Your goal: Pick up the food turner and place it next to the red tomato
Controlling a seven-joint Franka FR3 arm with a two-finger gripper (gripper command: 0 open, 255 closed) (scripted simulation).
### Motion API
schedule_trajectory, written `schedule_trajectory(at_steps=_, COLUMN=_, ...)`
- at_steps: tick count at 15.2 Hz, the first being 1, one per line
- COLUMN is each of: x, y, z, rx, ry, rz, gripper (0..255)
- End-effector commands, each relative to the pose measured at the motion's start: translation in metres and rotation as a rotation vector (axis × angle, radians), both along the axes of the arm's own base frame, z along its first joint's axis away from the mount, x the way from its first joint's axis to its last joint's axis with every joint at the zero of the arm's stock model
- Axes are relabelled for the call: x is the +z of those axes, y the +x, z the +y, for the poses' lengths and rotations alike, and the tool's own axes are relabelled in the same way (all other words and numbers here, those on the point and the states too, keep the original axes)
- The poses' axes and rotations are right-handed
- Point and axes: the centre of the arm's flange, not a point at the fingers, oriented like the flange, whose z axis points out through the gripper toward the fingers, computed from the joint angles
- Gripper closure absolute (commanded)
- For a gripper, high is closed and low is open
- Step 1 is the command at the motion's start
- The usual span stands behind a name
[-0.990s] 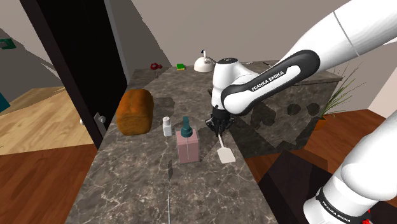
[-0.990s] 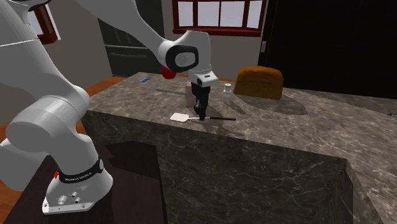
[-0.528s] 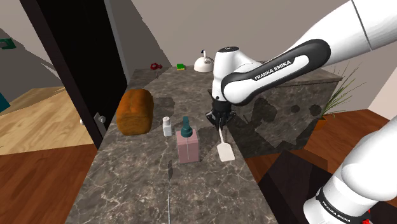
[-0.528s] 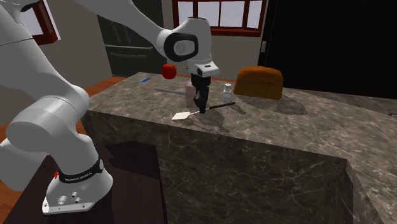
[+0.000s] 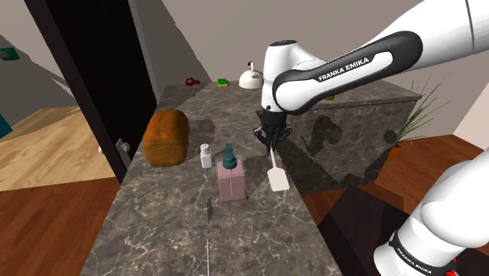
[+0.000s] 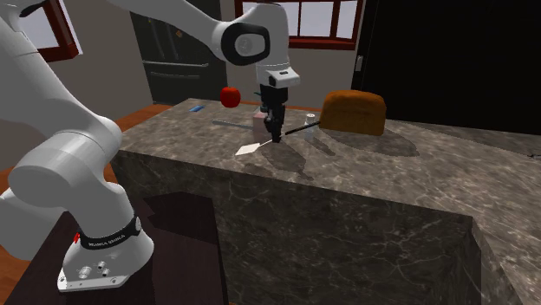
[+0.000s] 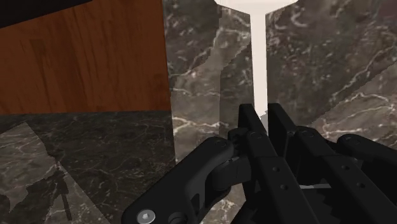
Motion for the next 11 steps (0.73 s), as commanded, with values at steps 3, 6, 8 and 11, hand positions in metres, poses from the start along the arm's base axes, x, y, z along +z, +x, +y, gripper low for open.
schedule_trajectory(at_steps=3, x=0.022, y=0.000, z=0.001, rx=0.000, ry=0.000, rz=0.000, gripper=255)
schedule_trajectory(at_steps=6, x=0.038, y=0.000, z=0.001, rx=0.000, ry=0.000, rz=0.000, gripper=255)
schedule_trajectory(at_steps=8, x=0.048, y=0.000, z=0.001, rx=0.000, ry=0.000, rz=0.000, gripper=255)
schedule_trajectory(at_steps=11, x=0.064, y=0.000, z=0.001, rx=0.000, ry=0.000, rz=0.000, gripper=255)
